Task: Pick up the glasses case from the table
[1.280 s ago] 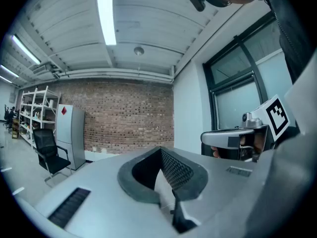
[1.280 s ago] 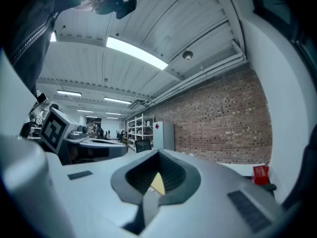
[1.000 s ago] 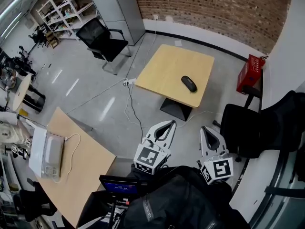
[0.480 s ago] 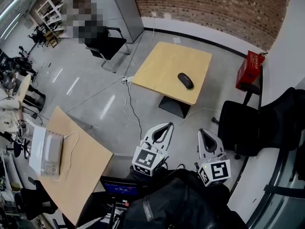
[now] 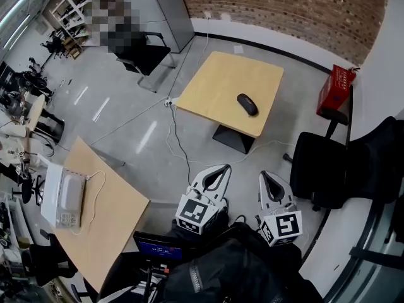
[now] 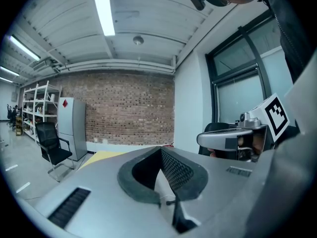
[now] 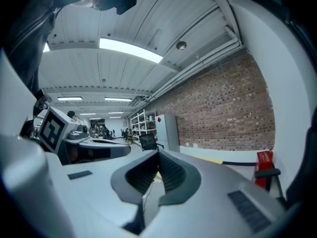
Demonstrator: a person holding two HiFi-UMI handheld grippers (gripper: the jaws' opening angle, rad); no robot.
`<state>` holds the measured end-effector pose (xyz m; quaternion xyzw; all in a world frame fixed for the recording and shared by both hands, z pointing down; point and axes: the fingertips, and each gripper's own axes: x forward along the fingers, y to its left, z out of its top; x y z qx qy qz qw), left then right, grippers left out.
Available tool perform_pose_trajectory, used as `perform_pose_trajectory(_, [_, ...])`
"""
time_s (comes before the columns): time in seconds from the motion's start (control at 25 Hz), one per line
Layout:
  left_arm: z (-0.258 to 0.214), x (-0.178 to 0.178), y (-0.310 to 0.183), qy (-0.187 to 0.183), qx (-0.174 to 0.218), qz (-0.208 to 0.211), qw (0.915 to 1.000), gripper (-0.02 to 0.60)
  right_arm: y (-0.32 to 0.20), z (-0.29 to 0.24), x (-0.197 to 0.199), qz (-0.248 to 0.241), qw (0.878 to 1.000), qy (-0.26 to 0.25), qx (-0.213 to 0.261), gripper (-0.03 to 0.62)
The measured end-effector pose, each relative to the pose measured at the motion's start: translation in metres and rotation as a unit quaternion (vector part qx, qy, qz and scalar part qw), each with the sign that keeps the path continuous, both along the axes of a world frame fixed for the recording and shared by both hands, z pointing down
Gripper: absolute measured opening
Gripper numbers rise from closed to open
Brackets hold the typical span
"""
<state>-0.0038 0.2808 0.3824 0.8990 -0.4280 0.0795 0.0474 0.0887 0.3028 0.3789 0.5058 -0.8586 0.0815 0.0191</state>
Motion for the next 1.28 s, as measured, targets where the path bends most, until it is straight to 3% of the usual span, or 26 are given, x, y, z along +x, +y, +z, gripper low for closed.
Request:
perform_pose_trajectory(0.48, [-0.002, -0.001, -0.077, 0.024, 0.006, 0.031, 0.9992, 0.000, -0.067, 0.007, -0.005, 0.026, 0.999, 0.027, -0.021, 0.005])
perform_pose_trajectory(1.08, [0.004, -0.038, -0.166, 0.030, -0.019, 0.070, 0.9969, 0.000, -0.155, 0.009, -0.064, 0.019, 0.997, 0.062, -0.037, 0.005])
perform_pose_trajectory(1.28, [0.012, -0.038, -0.184, 0.032, -0.028, 0.084, 0.9956, 0.000, -0.172, 0.015, -0.066, 0.031, 0.996, 0.066, -0.046, 0.005])
